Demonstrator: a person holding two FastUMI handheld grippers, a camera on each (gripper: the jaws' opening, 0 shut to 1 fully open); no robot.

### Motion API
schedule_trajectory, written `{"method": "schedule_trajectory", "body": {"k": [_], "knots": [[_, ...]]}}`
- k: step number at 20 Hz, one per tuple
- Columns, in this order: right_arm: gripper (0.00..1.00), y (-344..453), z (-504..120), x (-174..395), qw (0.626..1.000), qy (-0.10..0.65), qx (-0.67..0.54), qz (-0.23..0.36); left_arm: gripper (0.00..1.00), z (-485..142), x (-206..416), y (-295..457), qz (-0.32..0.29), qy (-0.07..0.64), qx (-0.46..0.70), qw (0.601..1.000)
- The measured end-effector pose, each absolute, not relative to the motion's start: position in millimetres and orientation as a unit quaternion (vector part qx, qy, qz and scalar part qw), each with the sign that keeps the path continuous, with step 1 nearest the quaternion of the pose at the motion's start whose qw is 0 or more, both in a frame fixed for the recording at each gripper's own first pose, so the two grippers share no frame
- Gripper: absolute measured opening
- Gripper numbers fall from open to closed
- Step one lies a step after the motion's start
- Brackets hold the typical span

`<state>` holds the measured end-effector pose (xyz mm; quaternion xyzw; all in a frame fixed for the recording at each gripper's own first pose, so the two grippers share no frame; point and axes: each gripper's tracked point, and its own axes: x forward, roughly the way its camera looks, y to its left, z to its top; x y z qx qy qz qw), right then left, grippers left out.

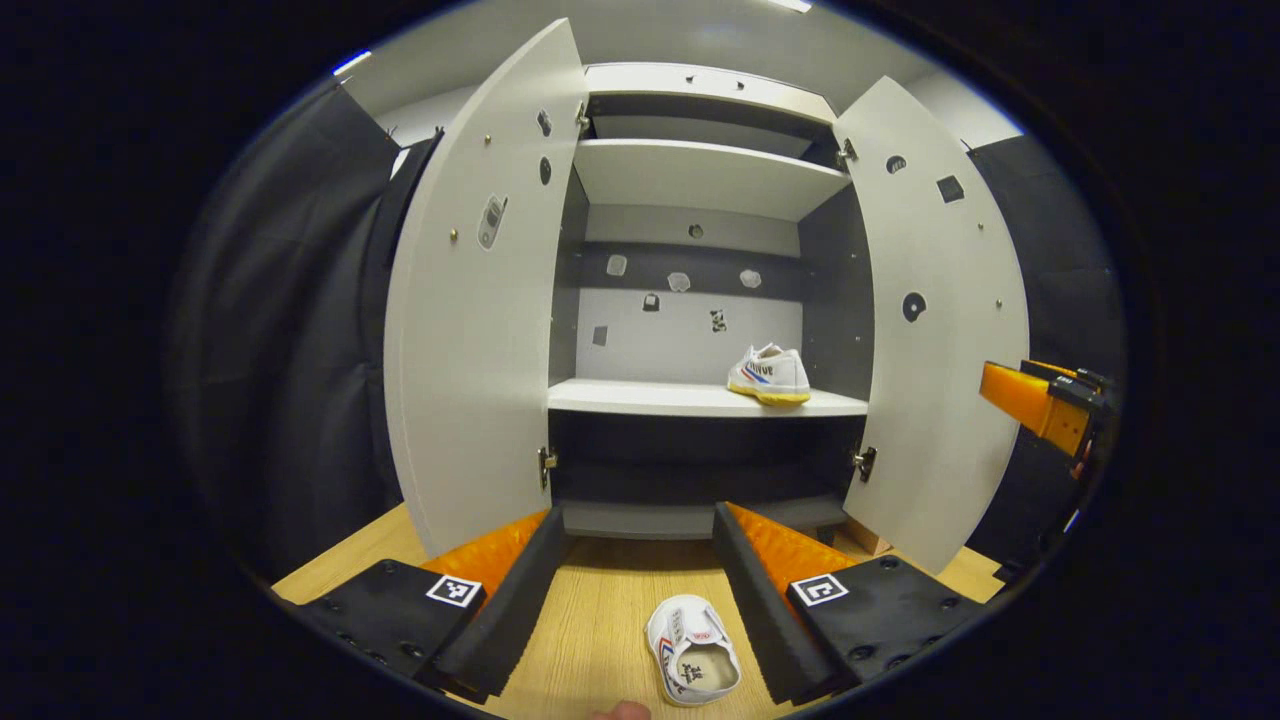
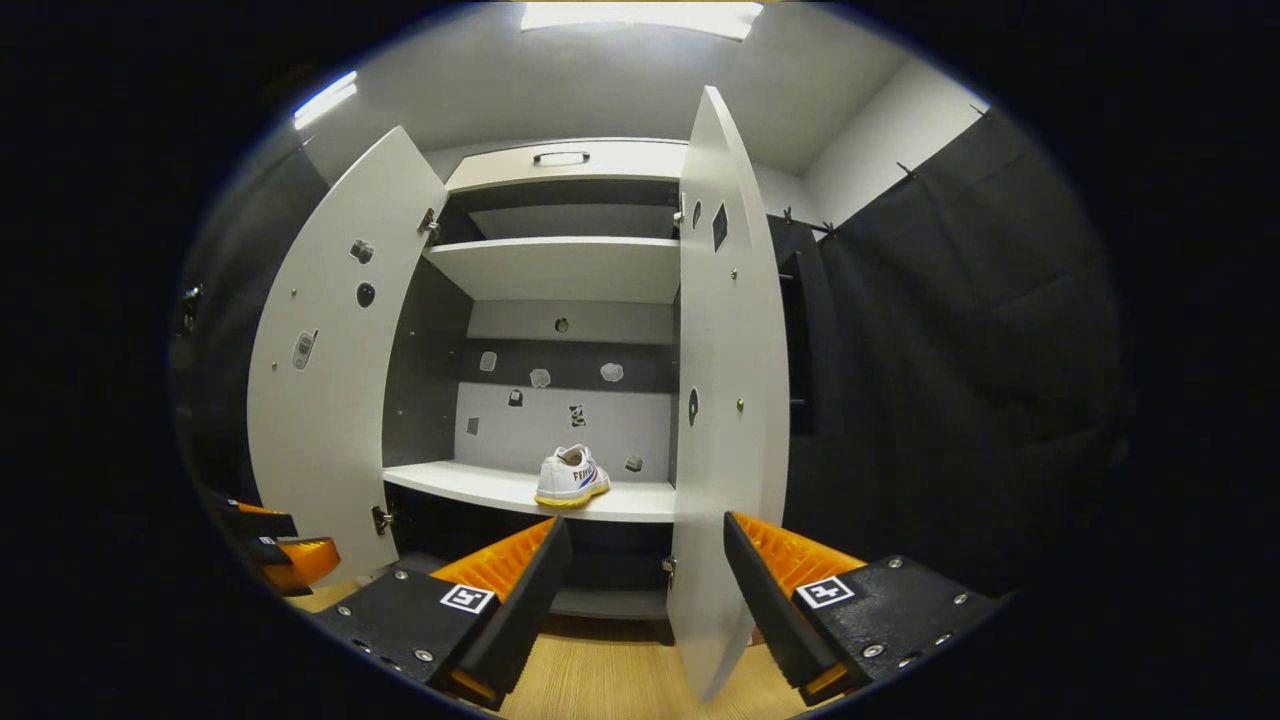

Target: Grab one shoe with the right hand and put it into the shoe cabinet, grab the other shoe with the left hand and put it into the shoe cabinet; then close the right door with the right hand and the left door with the left hand.

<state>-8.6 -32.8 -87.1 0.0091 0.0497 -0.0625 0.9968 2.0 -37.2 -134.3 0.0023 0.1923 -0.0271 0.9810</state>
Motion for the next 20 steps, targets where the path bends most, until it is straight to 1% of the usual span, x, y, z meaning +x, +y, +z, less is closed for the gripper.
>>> {"method": "schedule_trajectory", "body": {"k": [3,7,8,9,10,11,15,18,20], "knots": [[0.94,-31,-99,-26,0.996,0.065,0.017,-0.062,0.97,-202,-13,-46,-0.06,0.27,-0.002,0.961],[0.93,-38,-112,-38,0.994,0.083,0.01,-0.065,0.97,-291,-39,-51,-0.079,0.368,0.001,0.927],[0.94,-41,-114,-40,0.994,0.087,0.011,-0.067,0.97,-309,-43,-52,-0.083,0.388,0.006,0.918],[0.98,-43,-115,-41,0.993,0.091,0.011,-0.07,0.97,-325,-49,-54,-0.087,0.405,0.009,0.91],[0.98,-46,-118,-42,0.993,0.094,0.011,-0.072,0.98,-338,-52,-54,-0.088,0.421,0.01,0.903],[0.94,-48,-120,-42,0.992,0.098,0.009,-0.075,0.97,-348,-55,-52,-0.087,0.435,0.01,0.896],[0.94,-55,-125,-41,0.991,0.109,0.008,-0.081,0.98,-378,-44,-43,-0.071,0.454,0.027,0.888],[0.94,-58,-128,-39,0.99,0.115,0.012,-0.083,0.98,-398,-24,-41,-0.065,0.457,0.021,0.887],[0.94,-58,-130,-34,0.989,0.118,0.012,-0.084,1.0,-408,-13,-45,-0.067,0.455,0.016,0.888]]}}
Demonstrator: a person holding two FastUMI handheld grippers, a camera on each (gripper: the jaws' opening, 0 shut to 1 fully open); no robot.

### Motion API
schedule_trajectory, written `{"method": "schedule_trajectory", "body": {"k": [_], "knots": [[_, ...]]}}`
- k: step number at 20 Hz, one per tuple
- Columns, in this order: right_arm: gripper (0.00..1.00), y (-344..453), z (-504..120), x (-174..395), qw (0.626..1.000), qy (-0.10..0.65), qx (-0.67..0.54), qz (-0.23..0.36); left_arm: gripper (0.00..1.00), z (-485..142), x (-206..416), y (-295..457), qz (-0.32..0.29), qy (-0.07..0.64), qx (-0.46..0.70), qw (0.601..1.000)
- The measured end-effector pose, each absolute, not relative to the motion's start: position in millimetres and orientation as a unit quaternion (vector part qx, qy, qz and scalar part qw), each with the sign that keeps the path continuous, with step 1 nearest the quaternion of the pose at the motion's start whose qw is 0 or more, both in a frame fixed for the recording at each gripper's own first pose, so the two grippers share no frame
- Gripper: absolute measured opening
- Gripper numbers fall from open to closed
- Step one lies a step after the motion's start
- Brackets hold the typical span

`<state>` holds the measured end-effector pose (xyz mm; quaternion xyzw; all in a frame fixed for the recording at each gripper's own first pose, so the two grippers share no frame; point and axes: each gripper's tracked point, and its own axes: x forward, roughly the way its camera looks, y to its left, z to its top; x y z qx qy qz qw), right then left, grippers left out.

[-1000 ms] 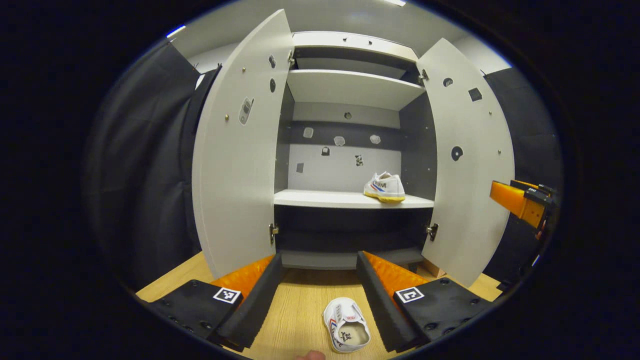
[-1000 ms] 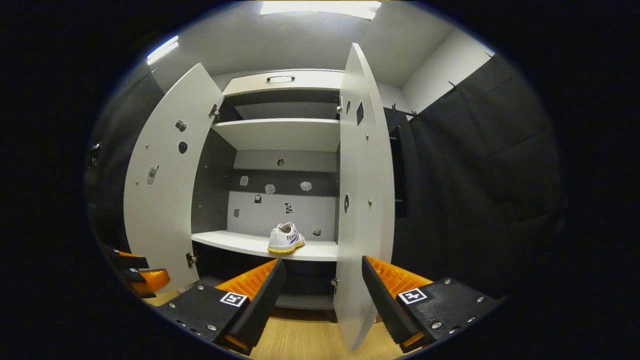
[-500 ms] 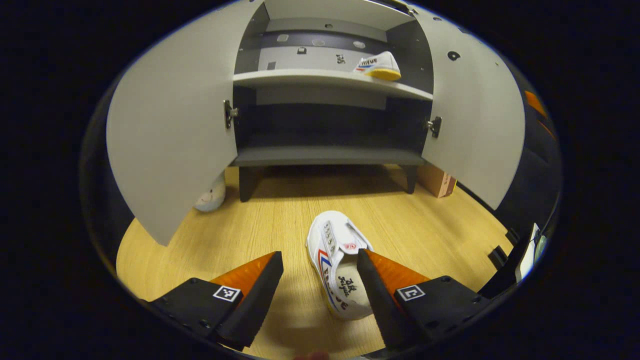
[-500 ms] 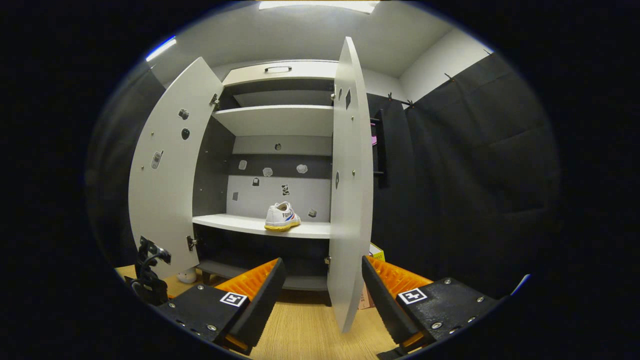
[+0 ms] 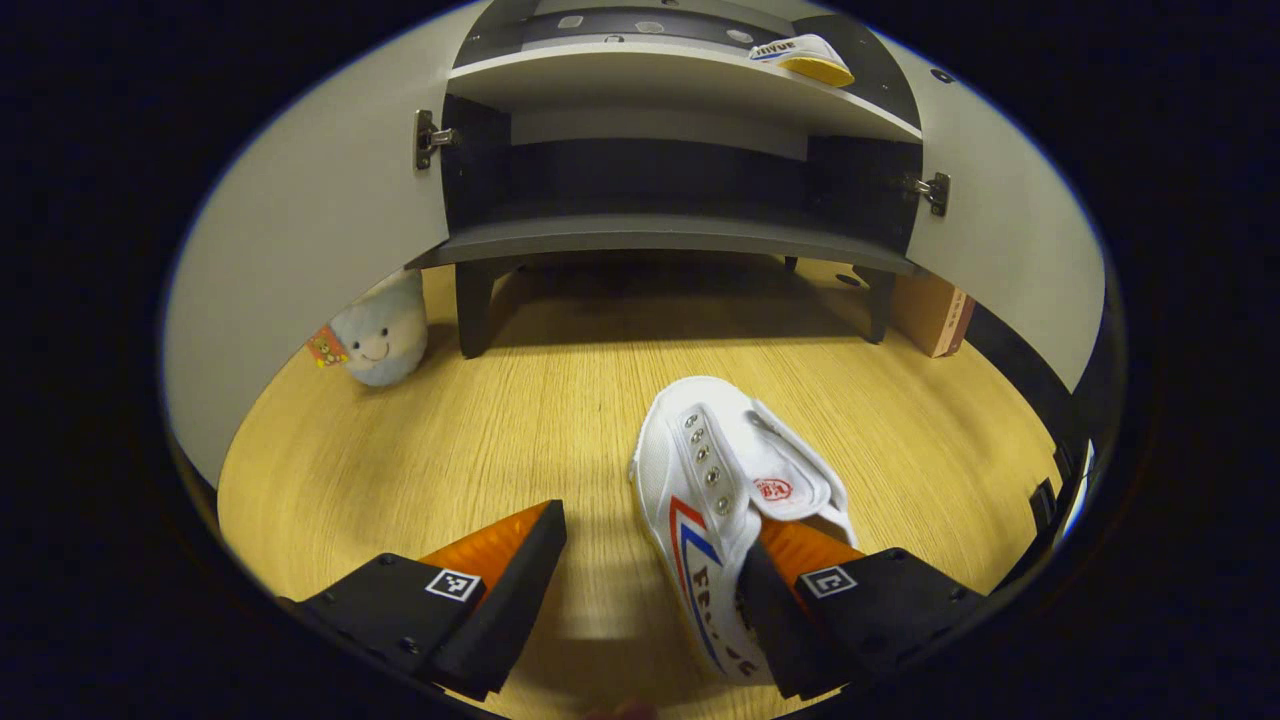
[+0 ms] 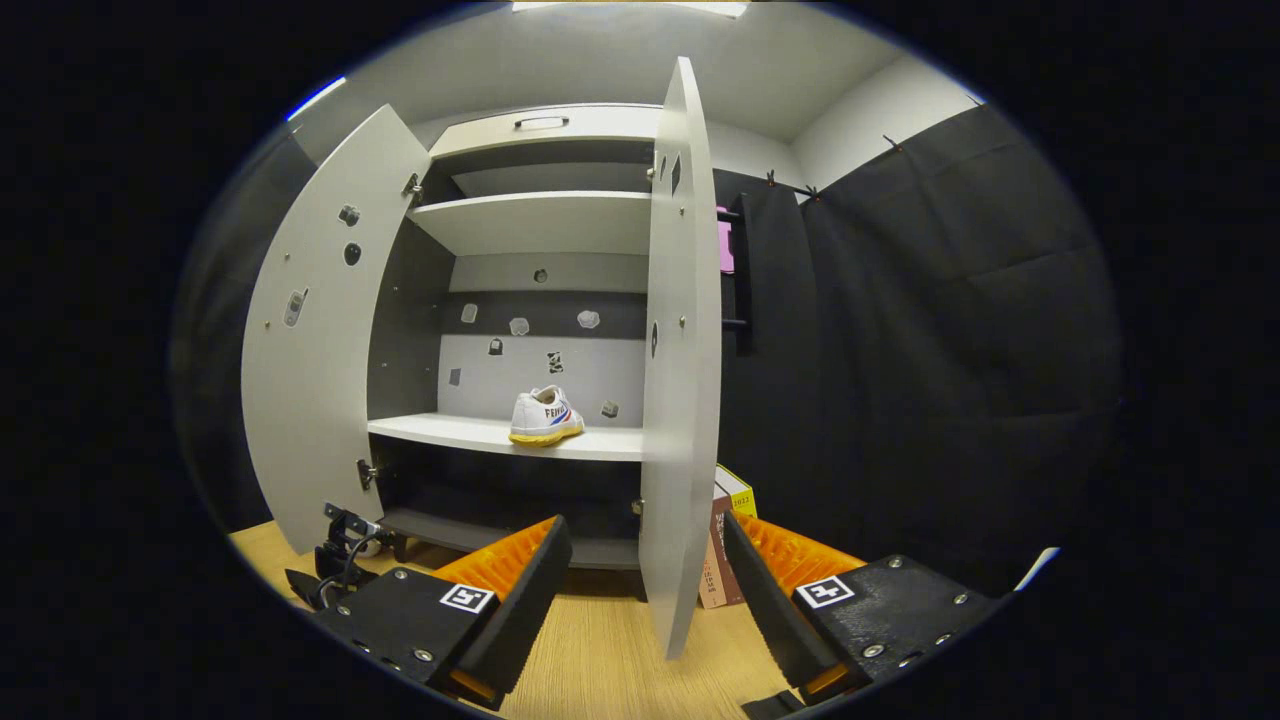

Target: Grab one shoe with the right hand and put it into the shoe cabinet, grab the other shoe with the left hand and put it into the shoe cabinet; then close the right door with the right hand and the left door with the left hand.

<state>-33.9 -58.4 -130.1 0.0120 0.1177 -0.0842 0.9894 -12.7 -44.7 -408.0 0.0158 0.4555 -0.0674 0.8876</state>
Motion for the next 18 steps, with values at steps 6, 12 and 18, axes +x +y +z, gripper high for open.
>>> {"method": "schedule_trajectory", "body": {"k": [6,12,18], "knots": [[0.94,-53,-136,-31,0.989,0.127,0.01,-0.079,0.98,-418,4,-49,-0.064,0.445,0.011,0.893],[0.94,-45,-135,-29,0.99,0.126,0.007,-0.068,0.24,-409,6,-48,-0.033,0.42,0.013,0.907],[0.94,-34,-133,-25,0.991,0.122,0.011,-0.051,0.1,-328,6,-45,-0.009,0.355,-0.001,0.935]]}}
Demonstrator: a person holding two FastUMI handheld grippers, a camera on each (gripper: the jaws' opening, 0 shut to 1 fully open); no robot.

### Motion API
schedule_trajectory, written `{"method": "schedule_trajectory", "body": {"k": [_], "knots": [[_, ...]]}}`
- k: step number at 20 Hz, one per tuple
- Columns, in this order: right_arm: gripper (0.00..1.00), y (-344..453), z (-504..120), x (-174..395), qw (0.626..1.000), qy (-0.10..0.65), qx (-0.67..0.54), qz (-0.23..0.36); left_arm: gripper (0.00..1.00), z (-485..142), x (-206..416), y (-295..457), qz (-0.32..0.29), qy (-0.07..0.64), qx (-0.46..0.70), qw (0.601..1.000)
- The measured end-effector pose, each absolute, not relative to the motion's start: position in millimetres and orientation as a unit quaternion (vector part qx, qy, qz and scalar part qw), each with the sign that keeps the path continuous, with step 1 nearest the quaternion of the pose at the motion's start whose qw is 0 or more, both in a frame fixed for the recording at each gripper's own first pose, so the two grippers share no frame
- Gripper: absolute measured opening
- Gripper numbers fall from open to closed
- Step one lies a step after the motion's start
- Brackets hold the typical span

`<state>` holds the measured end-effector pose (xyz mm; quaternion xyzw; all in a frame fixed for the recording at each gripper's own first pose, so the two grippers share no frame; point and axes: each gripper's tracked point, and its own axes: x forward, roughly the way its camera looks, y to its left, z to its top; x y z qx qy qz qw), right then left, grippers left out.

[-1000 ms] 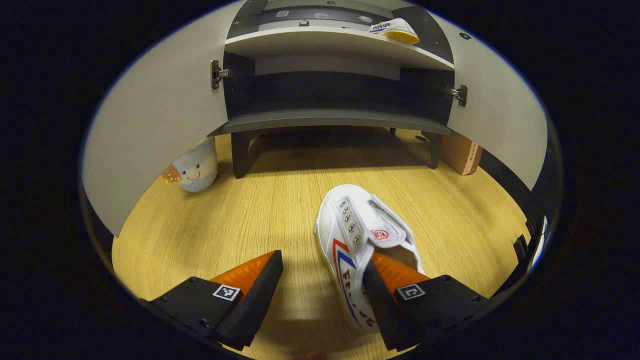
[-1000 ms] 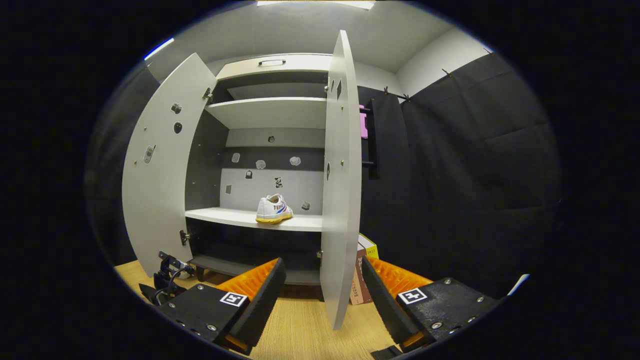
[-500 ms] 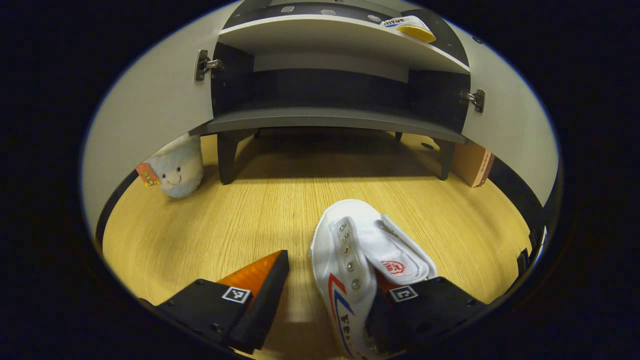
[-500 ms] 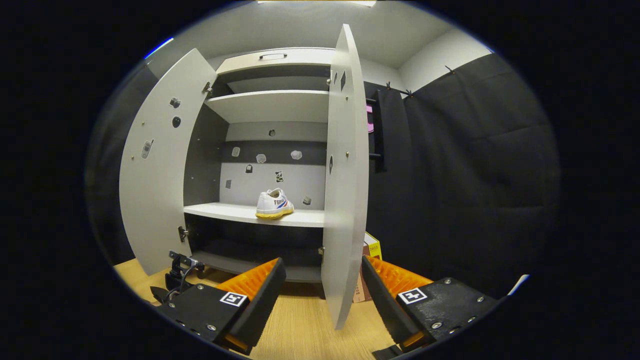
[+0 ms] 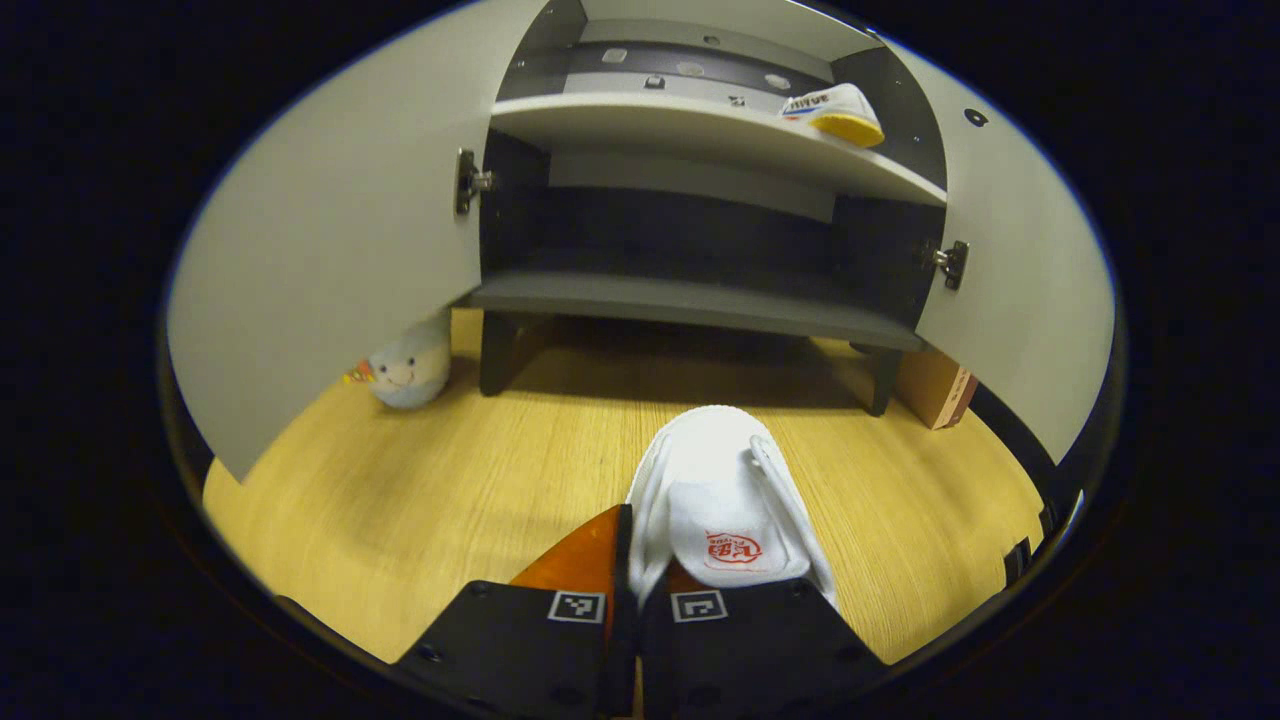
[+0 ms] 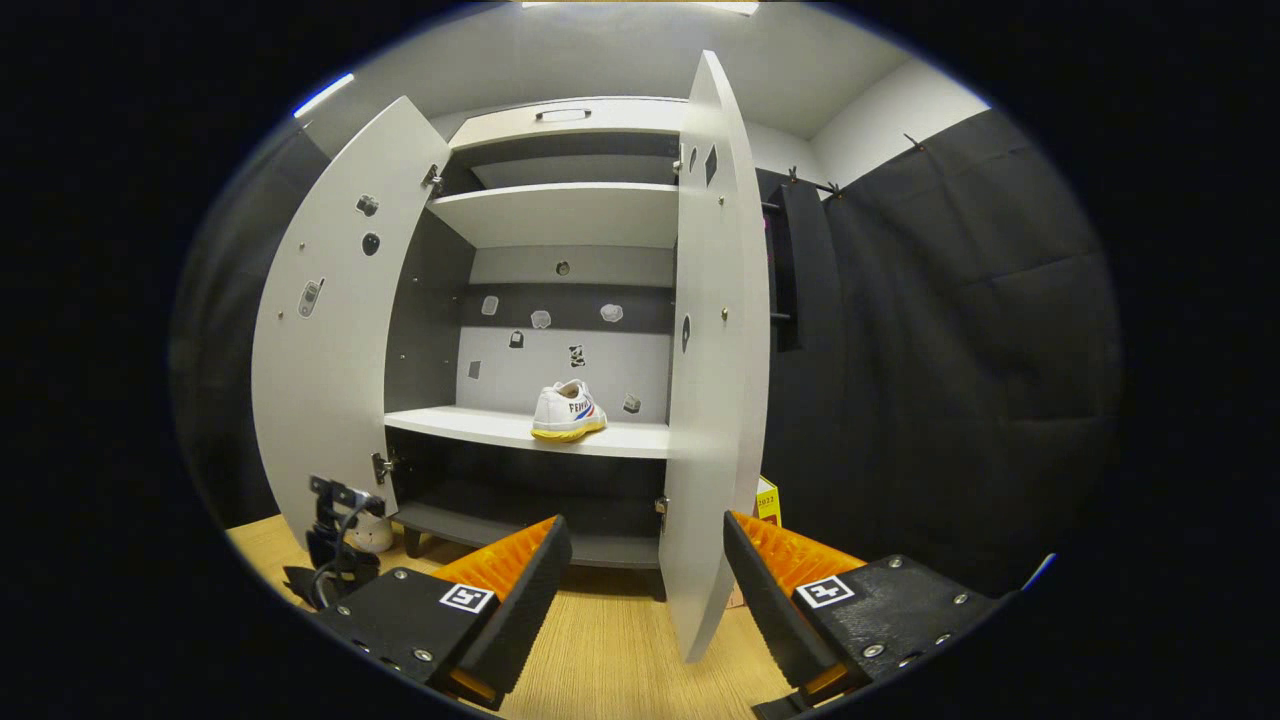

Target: Grab one shoe with the right hand and put it into the shoe cabinet, grab the other shoe with the left hand and put it into the shoe cabinet; then close the right door with the right hand and the left door with the left hand.

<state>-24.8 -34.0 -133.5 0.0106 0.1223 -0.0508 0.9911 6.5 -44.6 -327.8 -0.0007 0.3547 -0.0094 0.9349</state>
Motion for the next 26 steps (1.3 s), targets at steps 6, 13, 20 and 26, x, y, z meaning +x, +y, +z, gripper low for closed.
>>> {"method": "schedule_trajectory", "body": {"k": [6,13,20,26], "knots": [[0.94,-21,-132,-20,0.992,0.116,0.026,-0.033,0.1,-187,29,-44,-0.008,0.282,-0.04,0.958],[0.94,-18,-121,-16,0.994,0.101,0.027,-0.032,0.1,-44,135,-53,-0.019,0.191,-0.04,0.981],[0.94,-30,-111,-19,0.994,0.092,0.036,-0.055,0.1,-54,280,-78,-0.024,0.217,-0.018,0.976],[0.94,-43,-109,-26,0.992,0.096,0.035,-0.076,0.1,-107,353,-84,0.005,0.28,-0.013,0.96]]}}
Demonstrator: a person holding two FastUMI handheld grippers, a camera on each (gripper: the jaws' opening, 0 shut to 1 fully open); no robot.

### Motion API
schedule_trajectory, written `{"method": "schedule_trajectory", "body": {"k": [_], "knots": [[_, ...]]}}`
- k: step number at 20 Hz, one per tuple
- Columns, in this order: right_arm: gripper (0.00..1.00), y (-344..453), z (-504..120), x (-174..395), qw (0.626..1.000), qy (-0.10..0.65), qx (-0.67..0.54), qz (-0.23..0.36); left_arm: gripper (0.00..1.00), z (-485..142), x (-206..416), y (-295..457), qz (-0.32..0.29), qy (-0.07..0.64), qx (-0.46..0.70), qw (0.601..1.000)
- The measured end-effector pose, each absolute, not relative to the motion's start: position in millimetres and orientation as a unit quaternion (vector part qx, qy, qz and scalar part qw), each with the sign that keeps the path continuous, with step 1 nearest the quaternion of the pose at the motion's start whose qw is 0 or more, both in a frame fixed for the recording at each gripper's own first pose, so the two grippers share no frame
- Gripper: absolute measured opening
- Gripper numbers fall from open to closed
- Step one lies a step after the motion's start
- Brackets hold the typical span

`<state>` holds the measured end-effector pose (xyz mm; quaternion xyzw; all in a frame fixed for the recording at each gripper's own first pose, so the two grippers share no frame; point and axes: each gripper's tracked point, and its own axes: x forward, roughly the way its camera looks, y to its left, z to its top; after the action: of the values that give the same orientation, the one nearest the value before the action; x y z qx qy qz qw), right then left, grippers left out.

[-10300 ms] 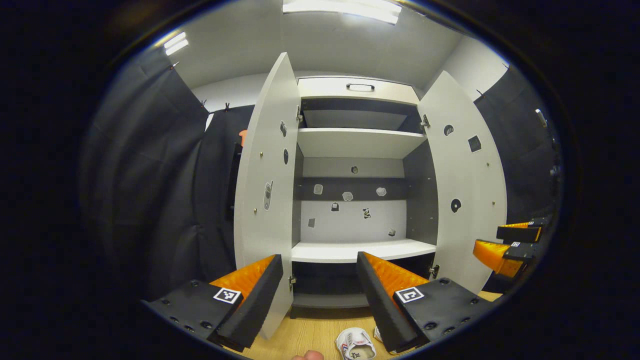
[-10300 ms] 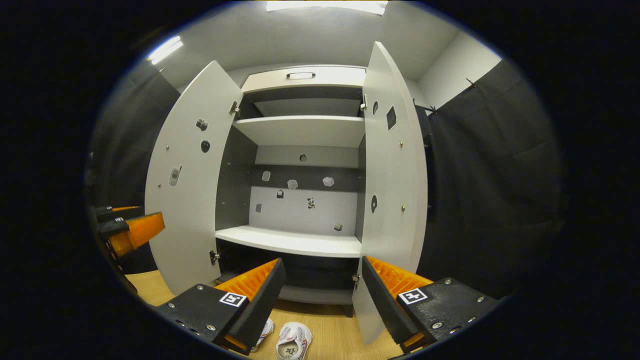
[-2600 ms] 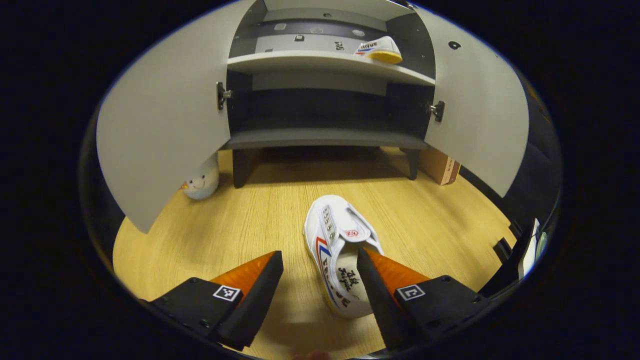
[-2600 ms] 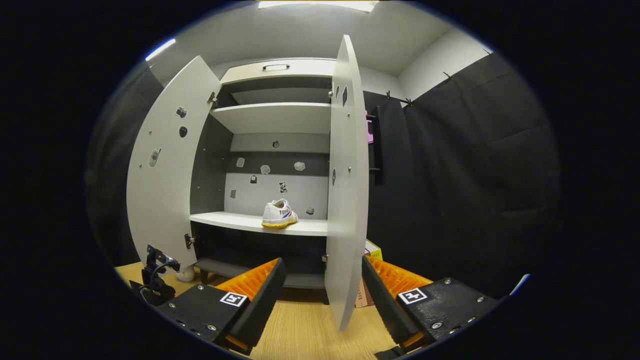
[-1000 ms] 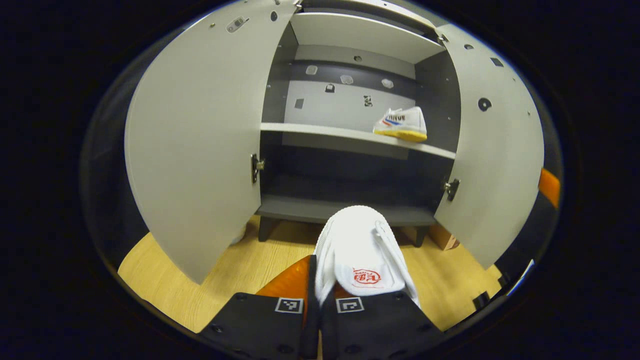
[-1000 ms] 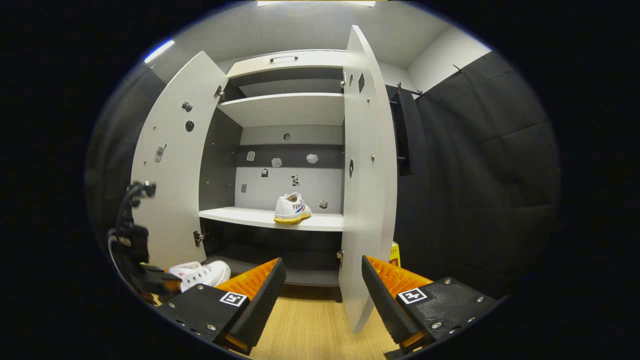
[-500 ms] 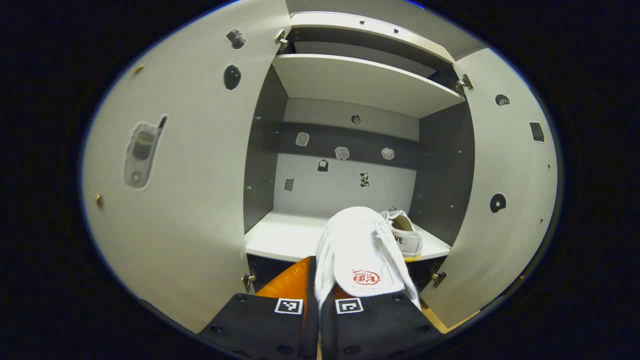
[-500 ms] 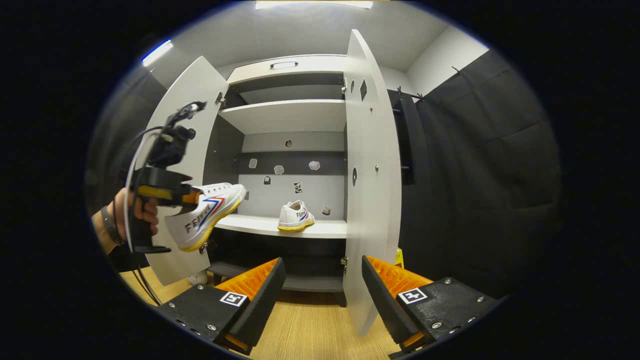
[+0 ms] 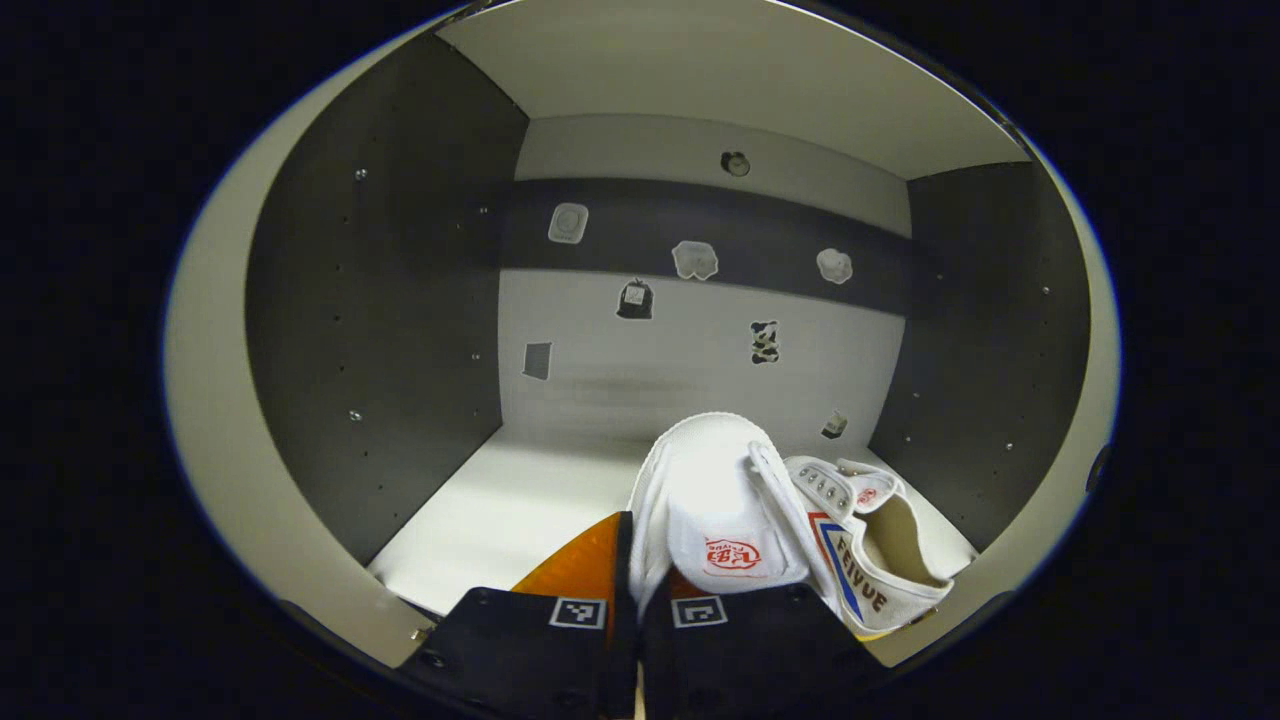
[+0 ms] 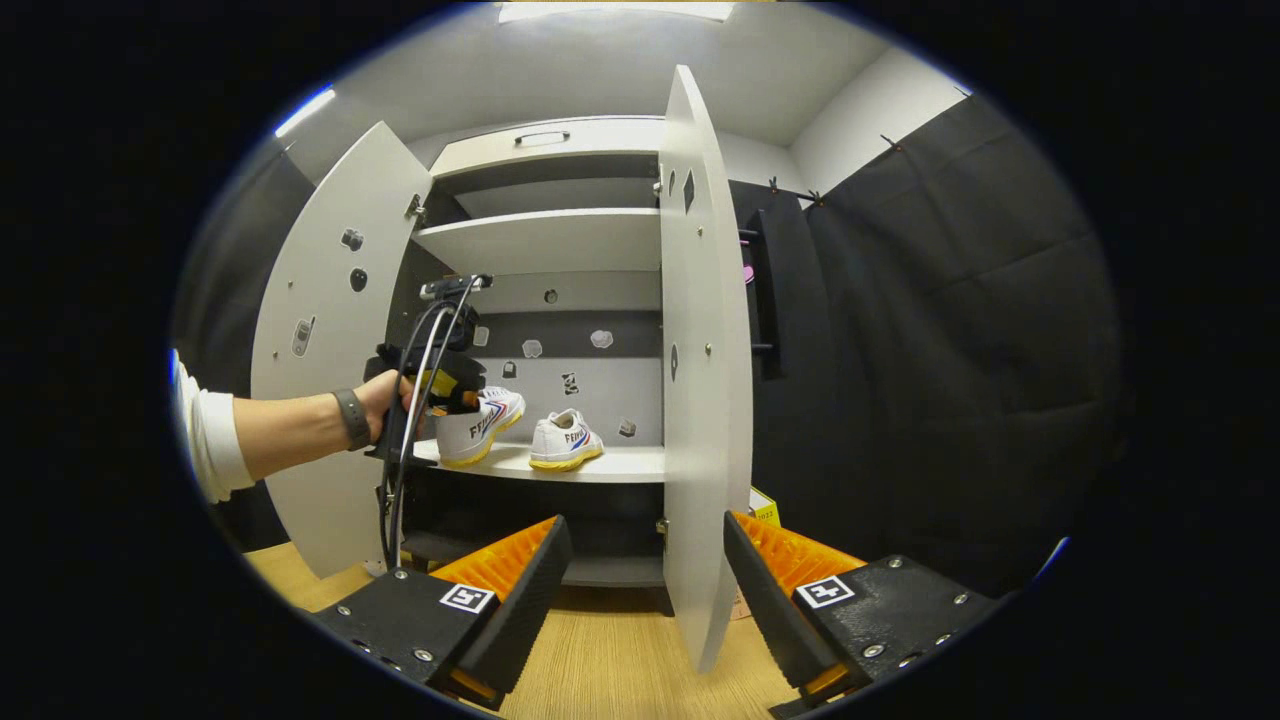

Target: Grab one shoe with the right hand and put it into the shoe cabinet, grab the other shoe with the left hand and put it into the shoe cabinet; then close the right door with the right hand and the left door with the left hand.

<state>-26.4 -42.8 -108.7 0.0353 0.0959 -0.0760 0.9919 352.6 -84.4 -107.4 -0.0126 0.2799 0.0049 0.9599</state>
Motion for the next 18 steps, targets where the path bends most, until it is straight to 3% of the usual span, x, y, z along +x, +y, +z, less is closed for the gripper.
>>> {"method": "schedule_trajectory", "body": {"k": [5,12,15,18], "knots": [[0.94,-56,-113,-26,0.99,0.1,0.04,-0.091,0.1,-144,372,-87,0.017,0.331,-0.006,0.943],[0.94,-58,-116,-26,0.989,0.101,0.051,-0.092,0.13,-149,375,-91,0.013,0.364,0.035,0.931],[0.94,-58,-116,-28,0.99,0.1,0.052,-0.09,0.34,-148,375,-97,0.006,0.363,0.03,0.931],[0.94,-59,-116,-29,0.989,0.1,0.054,-0.09,0.48,-143,369,-94,0.008,0.364,0.038,0.931]]}}
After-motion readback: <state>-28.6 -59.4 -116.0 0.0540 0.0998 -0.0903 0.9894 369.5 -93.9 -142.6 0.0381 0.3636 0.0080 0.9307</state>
